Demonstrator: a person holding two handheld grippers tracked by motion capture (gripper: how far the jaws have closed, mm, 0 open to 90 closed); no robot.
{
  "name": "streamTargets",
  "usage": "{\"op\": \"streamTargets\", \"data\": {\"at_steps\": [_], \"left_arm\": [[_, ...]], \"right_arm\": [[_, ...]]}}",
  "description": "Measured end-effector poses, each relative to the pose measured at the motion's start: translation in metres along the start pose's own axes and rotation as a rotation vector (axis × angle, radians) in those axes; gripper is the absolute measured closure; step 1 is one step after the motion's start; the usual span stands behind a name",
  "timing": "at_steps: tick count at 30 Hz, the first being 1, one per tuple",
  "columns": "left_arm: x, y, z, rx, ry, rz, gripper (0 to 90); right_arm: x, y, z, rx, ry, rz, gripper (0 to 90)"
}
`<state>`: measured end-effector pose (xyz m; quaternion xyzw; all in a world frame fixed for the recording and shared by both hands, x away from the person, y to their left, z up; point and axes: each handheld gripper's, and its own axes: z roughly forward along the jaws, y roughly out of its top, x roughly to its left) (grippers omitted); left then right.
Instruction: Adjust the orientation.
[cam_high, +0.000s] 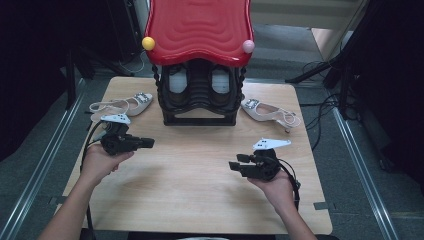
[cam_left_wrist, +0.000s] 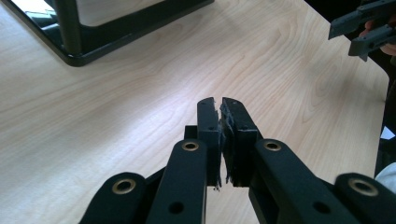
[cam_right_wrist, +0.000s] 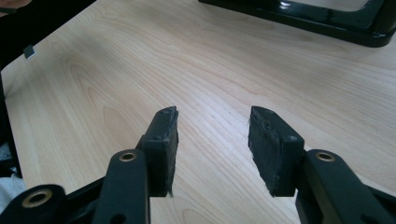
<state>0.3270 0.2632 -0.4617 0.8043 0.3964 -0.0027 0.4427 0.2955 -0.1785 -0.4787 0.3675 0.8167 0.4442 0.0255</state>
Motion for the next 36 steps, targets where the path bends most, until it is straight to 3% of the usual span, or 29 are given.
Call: {"op": "streamTargets", "data": {"at_steps": [2, 11, 14, 21, 23, 24, 26, 36], "left_arm": [[0.011, 0.002, -0.001, -0.014, 0.019, -0.012, 88.4], [0.040, 0.009, -0.006, -0.050, 0.062, -0.042, 89.8], [0.055, 0.012, -0.007, -0.042, 0.065, -0.063, 89.8], [0.088, 0.025, -0.023, -0.038, 0.132, -0.114, 89.9], [0.091, 0.028, -0.026, -0.034, 0.138, -0.108, 89.9], [0.097, 0.031, -0.031, -0.054, 0.135, -0.126, 89.9], [0.106, 0.039, -0.039, -0.068, 0.163, -0.127, 90.0], [0.132, 0.050, -0.046, -0.052, 0.225, -0.159, 90.0]], "right_arm": [[0.000, -0.001, 0.000, 0.012, 0.005, -0.010, 53.8], [0.001, -0.001, 0.002, 0.018, 0.011, -0.013, 51.9], [0.001, -0.001, 0.003, 0.022, 0.008, -0.012, 51.8], [0.000, -0.002, 0.003, 0.019, -0.002, -0.008, 51.9], [0.000, -0.002, 0.003, 0.017, -0.007, -0.008, 51.9], [0.000, -0.002, 0.003, 0.017, -0.007, -0.008, 51.9], [0.002, -0.002, 0.000, -0.007, -0.022, -0.017, 51.9], [0.001, -0.005, -0.004, -0.023, -0.053, -0.009, 52.4]]}}
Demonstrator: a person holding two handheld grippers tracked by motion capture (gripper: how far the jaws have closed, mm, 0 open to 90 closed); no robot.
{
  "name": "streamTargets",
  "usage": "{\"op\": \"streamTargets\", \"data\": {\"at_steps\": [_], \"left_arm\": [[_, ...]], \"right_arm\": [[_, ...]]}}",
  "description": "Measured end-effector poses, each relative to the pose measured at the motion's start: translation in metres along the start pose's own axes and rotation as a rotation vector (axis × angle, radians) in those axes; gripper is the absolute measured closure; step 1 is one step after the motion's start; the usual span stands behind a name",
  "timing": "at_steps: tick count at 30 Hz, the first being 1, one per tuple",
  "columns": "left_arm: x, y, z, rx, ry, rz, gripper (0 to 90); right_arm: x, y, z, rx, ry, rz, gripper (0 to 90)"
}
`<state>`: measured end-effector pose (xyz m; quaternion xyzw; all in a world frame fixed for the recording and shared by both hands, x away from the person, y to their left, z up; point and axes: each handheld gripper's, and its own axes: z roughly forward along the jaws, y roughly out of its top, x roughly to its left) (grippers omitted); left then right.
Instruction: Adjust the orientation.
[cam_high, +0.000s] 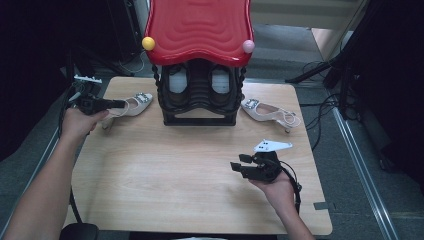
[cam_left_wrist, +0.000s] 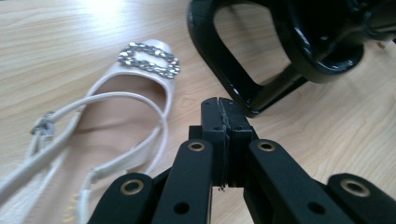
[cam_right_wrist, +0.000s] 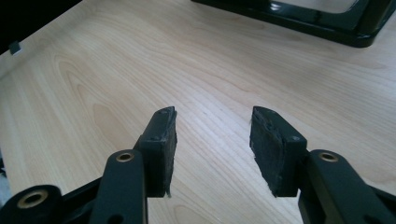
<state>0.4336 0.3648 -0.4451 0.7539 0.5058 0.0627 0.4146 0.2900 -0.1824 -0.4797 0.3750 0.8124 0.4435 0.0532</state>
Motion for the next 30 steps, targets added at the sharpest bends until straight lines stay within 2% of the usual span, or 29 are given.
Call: {"op": "streamTargets", "data": {"at_steps": [2, 3, 6, 8, 9, 10, 13, 14, 15, 16, 18, 20, 22, 23, 25, 27, 29, 30], "left_arm": [[0.005, 0.003, 0.001, 0.010, 0.022, -0.003, 90.0], [0.010, 0.006, 0.002, 0.021, 0.046, 0.008, 90.0], [0.015, 0.008, 0.003, 0.032, 0.064, 0.010, 90.0], [0.024, 0.007, 0.005, 0.032, 0.085, -0.020, 90.0], [0.024, 0.007, 0.005, 0.032, 0.085, -0.020, 90.0], [0.030, 0.005, 0.007, 0.023, 0.114, -0.037, 90.0], [0.035, 0.003, 0.009, 0.031, 0.135, -0.060, 90.0], [0.037, 0.003, 0.011, 0.045, 0.138, -0.076, 90.0], [0.039, 0.001, 0.014, 0.078, 0.145, -0.073, 90.0], [0.040, -0.002, 0.020, 0.119, 0.134, -0.082, 90.0], [0.040, -0.005, 0.022, 0.113, 0.129, -0.086, 90.0], [0.041, -0.011, 0.027, 0.105, 0.109, -0.125, 90.0], [0.040, -0.013, 0.028, 0.107, 0.108, -0.124, 90.0], [0.039, -0.014, 0.029, 0.134, 0.109, -0.118, 90.0], [0.036, -0.015, 0.031, 0.145, 0.105, -0.107, 90.0], [0.035, -0.015, 0.032, 0.177, 0.101, -0.091, 90.0], [0.034, -0.015, 0.032, 0.167, 0.104, -0.097, 90.0], [0.034, -0.016, 0.033, 0.180, 0.092, -0.097, 90.0]], "right_arm": [[0.000, -0.001, -0.002, -0.010, -0.010, -0.005, 52.6], [0.000, -0.002, -0.002, -0.009, -0.017, -0.001, 52.6], [0.000, -0.004, -0.003, -0.003, -0.021, 0.002, 52.7], [0.000, -0.005, -0.004, 0.000, -0.023, 0.004, 52.8], [0.000, -0.005, -0.004, 0.000, -0.023, 0.004, 52.8], [0.000, -0.007, -0.005, 0.002, -0.028, 0.004, 52.8], [0.000, -0.009, -0.007, 0.001, -0.037, 0.001, 53.2], [0.000, -0.009, -0.007, 0.001, -0.037, 0.001, 53.2], [0.000, -0.010, -0.007, 0.001, -0.040, 0.001, 53.2], [0.000, -0.010, -0.008, 0.002, -0.042, 0.001, 53.2], [0.001, -0.010, -0.008, 0.003, -0.042, 0.003, 53.2], [0.001, -0.011, -0.008, 0.009, -0.043, 0.001, 53.2], [0.001, -0.011, -0.007, 0.009, -0.040, 0.002, 53.2], [0.001, -0.011, -0.007, 0.009, -0.040, 0.002, 53.2], [0.002, -0.011, -0.006, 0.009, -0.038, 0.000, 53.1], [0.003, -0.011, -0.004, 0.014, -0.032, -0.004, 53.1], [0.003, -0.011, -0.003, 0.015, -0.033, -0.008, 53.0], [0.003, -0.011, -0.003, 0.017, -0.032, -0.009, 52.9]]}}
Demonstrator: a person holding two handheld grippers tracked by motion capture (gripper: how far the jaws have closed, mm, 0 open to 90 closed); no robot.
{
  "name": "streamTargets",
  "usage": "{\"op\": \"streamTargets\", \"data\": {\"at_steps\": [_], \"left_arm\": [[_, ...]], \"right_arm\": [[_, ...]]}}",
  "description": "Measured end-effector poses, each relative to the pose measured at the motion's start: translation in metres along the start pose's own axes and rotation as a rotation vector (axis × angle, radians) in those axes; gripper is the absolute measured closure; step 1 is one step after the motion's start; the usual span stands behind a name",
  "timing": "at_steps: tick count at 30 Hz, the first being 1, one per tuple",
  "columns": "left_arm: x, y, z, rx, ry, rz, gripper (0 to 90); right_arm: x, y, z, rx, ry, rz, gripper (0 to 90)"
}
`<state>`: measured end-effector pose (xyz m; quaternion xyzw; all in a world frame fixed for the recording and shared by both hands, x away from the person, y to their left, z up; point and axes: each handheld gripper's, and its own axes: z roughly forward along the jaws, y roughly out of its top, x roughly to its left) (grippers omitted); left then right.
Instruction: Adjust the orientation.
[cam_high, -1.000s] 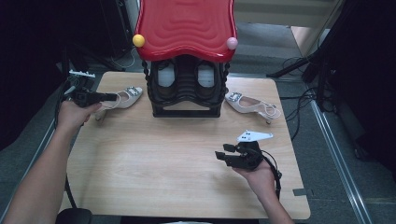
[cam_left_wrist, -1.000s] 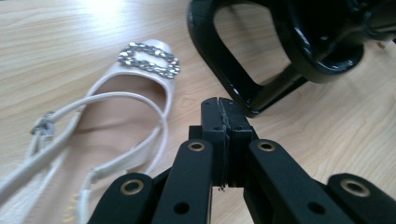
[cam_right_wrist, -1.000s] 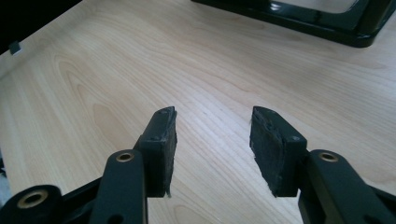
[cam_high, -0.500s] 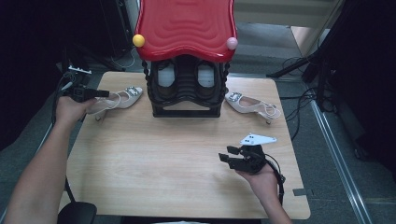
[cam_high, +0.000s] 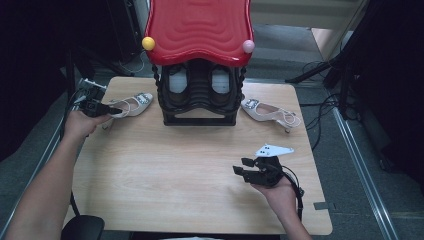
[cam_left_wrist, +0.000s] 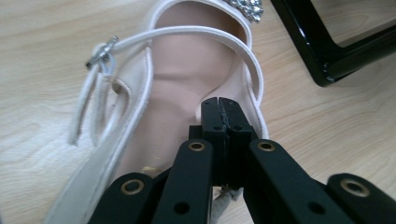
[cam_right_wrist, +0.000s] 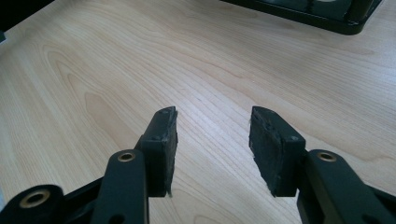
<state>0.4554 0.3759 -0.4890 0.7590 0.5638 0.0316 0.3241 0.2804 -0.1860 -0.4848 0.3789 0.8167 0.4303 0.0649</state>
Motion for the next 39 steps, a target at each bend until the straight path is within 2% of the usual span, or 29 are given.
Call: {"op": "streamTargets", "data": {"at_steps": [7, 10, 11, 13, 15, 18, 19, 20, 22, 24, 26, 28, 30, 31, 32, 33, 35, 39], "left_arm": [[-0.002, -0.001, 0.000, -0.004, -0.011, -0.033, 90.0], [-0.006, 0.001, -0.002, 0.000, -0.010, -0.045, 90.0], [-0.009, 0.002, -0.003, -0.014, -0.011, -0.055, 90.0], [-0.012, 0.003, -0.006, -0.018, -0.003, -0.036, 90.0], [-0.012, 0.004, -0.008, -0.017, -0.006, -0.041, 89.6], [-0.011, 0.003, -0.012, -0.030, -0.004, -0.058, 85.0], [-0.010, 0.003, -0.015, -0.036, -0.014, -0.064, 85.0], [-0.009, 0.002, -0.017, -0.037, -0.016, -0.054, 83.5], [-0.008, 0.002, -0.023, -0.067, -0.027, -0.074, 77.2], [-0.007, 0.002, -0.025, -0.072, -0.037, -0.074, 74.7], [-0.009, 0.002, -0.027, -0.072, -0.040, -0.064, 71.1], [-0.012, 0.002, -0.027, -0.053, -0.043, -0.037, 69.5], [-0.013, 0.001, -0.024, -0.018, -0.023, -0.009, 70.9], [-0.013, 0.000, -0.022, -0.002, -0.010, -0.007, 72.8], [-0.012, -0.001, -0.017, 0.008, -0.014, -0.012, 73.2], [-0.012, -0.001, -0.017, 0.008, -0.014, -0.012, 74.8], [-0.014, -0.002, -0.017, -0.017, -0.033, -0.007, 85.4], [-0.020, 0.001, -0.017, -0.004, -0.017, -0.015, 86.7]], "right_arm": [[-0.001, 0.000, 0.001, -0.001, 0.000, 0.006, 52.7], [-0.001, 0.001, 0.002, -0.006, -0.002, 0.004, 52.7], [-0.001, 0.001, 0.002, -0.005, -0.002, 0.004, 52.7], [0.000, 0.002, 0.002, -0.004, 0.001, 0.005, 52.7], [0.000, 0.002, 0.002, -0.005, 0.000, 0.002, 52.8], [0.000, 0.002, 0.002, -0.005, 0.001, 0.002, 52.8], [-0.001, 0.002, 0.002, -0.006, 0.000, 0.002, 52.8], [-0.001, 0.002, 0.002, -0.008, 0.000, 0.001, 52.9], [-0.001, 0.003, 0.002, -0.006, 0.002, 0.002, 52.9], [0.000, 0.003, 0.002, -0.005, 0.002, 0.000, 52.9], [0.000, 0.003, 0.003, -0.003, 0.001, -0.006, 53.0], [0.000, 0.003, 0.003, -0.003, 0.002, -0.005, 53.1], [0.000, 0.003, 0.004, -0.002, 0.002, -0.007, 53.1], [0.001, 0.003, 0.004, 0.000, 0.005, -0.007, 53.1], [0.001, 0.003, 0.004, 0.001, 0.003, -0.008, 53.1], [0.001, 0.003, 0.004, 0.001, 0.003, -0.008, 53.1], [0.001, 0.003, 0.004, 0.001, 0.004, -0.009, 53.2], [0.000, 0.004, 0.004, -0.002, 0.002, -0.012, 53.3]]}}
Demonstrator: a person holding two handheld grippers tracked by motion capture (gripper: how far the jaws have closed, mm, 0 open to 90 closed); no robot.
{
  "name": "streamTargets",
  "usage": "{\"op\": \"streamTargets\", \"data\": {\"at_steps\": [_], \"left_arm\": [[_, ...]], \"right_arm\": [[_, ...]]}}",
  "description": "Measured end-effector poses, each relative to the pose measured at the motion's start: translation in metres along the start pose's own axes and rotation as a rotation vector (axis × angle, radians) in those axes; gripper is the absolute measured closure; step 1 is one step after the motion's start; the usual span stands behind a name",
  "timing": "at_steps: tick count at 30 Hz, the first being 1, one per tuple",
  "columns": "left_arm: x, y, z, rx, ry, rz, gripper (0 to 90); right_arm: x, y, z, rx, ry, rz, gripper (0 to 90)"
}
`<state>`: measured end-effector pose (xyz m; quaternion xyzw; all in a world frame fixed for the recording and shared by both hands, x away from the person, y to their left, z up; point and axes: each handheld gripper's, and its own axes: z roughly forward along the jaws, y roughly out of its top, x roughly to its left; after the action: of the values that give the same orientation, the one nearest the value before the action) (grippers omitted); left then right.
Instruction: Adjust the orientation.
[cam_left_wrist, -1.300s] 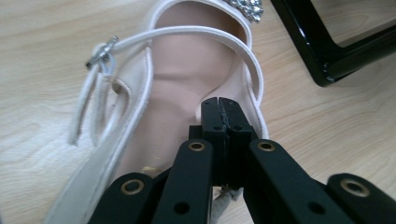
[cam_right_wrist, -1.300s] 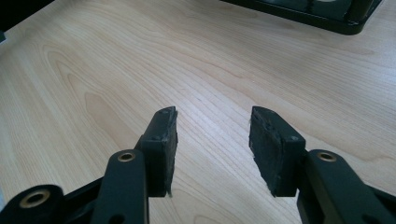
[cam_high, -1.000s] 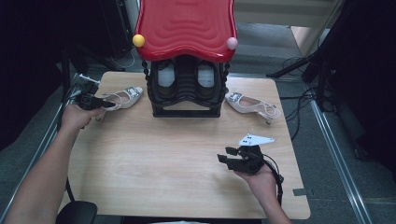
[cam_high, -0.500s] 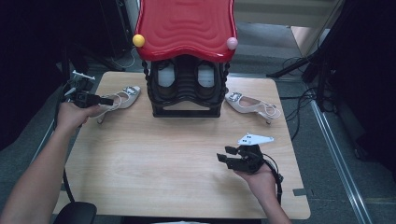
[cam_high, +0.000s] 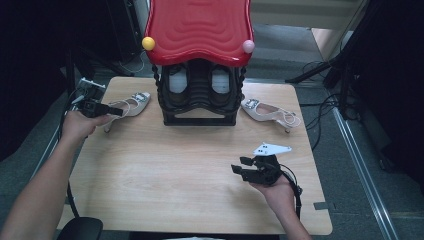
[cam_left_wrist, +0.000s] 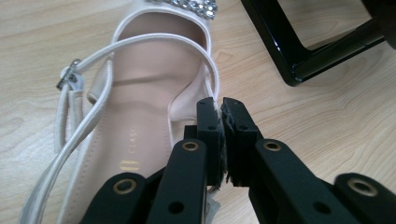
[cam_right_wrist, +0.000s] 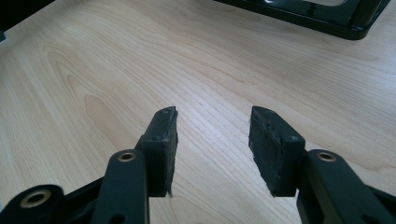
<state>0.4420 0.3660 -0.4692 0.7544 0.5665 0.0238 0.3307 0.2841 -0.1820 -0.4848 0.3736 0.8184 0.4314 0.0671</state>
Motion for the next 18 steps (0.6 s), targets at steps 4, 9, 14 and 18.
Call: {"op": "streamTargets", "data": {"at_steps": [4, 9, 14, 18], "left_arm": [[-0.012, 0.002, 0.002, -0.013, 0.016, -0.038, 86.9], [-0.031, 0.002, 0.007, -0.029, 0.010, -0.107, 86.7], [-0.052, -0.002, 0.010, -0.021, 0.026, -0.130, 86.7], [-0.065, -0.007, 0.008, -0.039, 0.029, -0.149, 86.7]], "right_arm": [[0.000, 0.000, 0.000, -0.002, 0.001, 0.001, 53.4], [0.000, 0.001, 0.000, -0.002, 0.003, -0.001, 53.5], [0.000, 0.001, 0.000, -0.006, 0.003, -0.002, 53.5], [0.000, 0.002, -0.001, -0.005, 0.005, 0.001, 53.6]]}}
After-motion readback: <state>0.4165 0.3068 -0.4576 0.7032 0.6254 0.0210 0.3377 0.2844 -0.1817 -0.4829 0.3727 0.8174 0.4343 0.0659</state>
